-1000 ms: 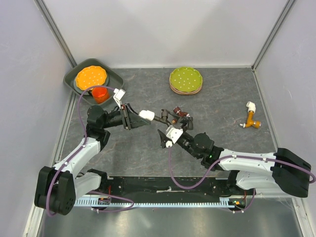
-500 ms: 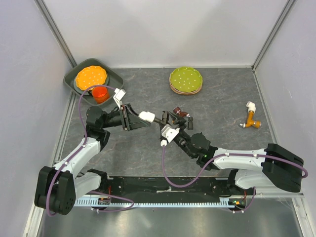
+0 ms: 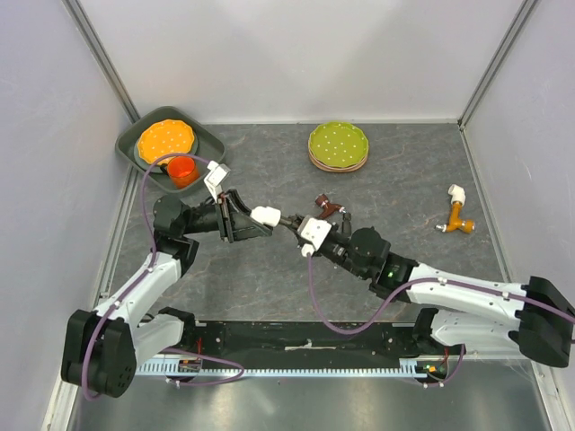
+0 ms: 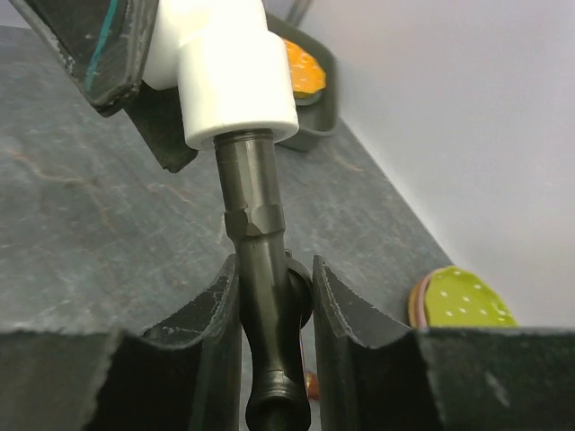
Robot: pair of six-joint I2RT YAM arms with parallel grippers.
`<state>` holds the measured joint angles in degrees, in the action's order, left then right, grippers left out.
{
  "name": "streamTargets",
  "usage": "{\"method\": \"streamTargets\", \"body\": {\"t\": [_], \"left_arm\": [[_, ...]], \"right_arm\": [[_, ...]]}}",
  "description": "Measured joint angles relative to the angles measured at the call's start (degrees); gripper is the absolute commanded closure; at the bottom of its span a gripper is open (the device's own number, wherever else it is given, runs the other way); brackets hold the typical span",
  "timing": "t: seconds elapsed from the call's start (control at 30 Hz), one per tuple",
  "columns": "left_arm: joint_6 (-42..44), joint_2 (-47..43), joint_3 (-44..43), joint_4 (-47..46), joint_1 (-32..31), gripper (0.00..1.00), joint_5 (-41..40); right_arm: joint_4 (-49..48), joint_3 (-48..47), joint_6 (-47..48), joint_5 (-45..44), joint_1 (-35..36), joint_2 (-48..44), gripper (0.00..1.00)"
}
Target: Install the water faucets
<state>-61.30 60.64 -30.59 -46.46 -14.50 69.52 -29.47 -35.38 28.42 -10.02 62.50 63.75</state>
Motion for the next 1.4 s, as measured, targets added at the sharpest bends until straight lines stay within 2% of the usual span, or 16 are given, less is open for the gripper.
{"method": "streamTargets", "body": {"t": [0.1,0.27,0.43,0.6,0.67,0.77,0.8,0.9,1.07,1.13,1.4], "left_arm": [[1.66,-1.42,-0.17,0.87,-0.11,0.98,0.24],[4.52,-2.86,-0.48,1.73,-0.42,0.98,0.02],[7.23,-4.66,-0.48,2.49,-0.74,0.98,-0.39],[8.85,-5.84,-0.52,4.42,-0.61,0.98,-0.61],[9.62,-6.01,-0.61,6.21,-0.57,0.93,-1.07],[11.67,-6.47,-1.22,10.99,-0.59,0.8,-2.03],[12.7,-6.71,-1.62,12.63,-0.61,0.7,-2.34],[15.76,-7.78,-2.91,17.22,-0.87,0.56,-3.67],[20.31,-8.55,-3.96,21.33,-1.03,0.46,-6.1],[21.49,-8.55,-3.96,22.51,-1.01,0.35,-6.75],[23.52,-9.16,-3.96,24.06,-1.01,0.18,-7.91]], "right_arm": [[6.38,-2.49,-4.96,7.28,-3.26,-1.68,1.0],[13.35,-6.97,-18.27,26.82,-12.41,-1.95,1.0],[14.95,-10.03,-30.71,39.95,-18.64,0.81,1.0],[14.82,-12.57,-42.32,50.42,-21.77,5.25,1.0],[14.23,-12.74,-45.11,52.74,-22.53,6.45,1.0],[14.19,-12.76,-47.93,54.4,-23.1,7.23,1.0],[14.19,-12.76,-48.65,54.66,-23.23,7.26,1.0],[13.73,-12.76,-51.08,55.63,-23.54,7.26,1.0],[12.44,-12.9,-55.91,56.89,-23.82,7.26,1.0],[12.0,-13.33,-57.35,56.89,-23.89,7.28,1.0],[12.55,-15.15,-57.29,56.65,-24.0,7.58,1.0]]}}
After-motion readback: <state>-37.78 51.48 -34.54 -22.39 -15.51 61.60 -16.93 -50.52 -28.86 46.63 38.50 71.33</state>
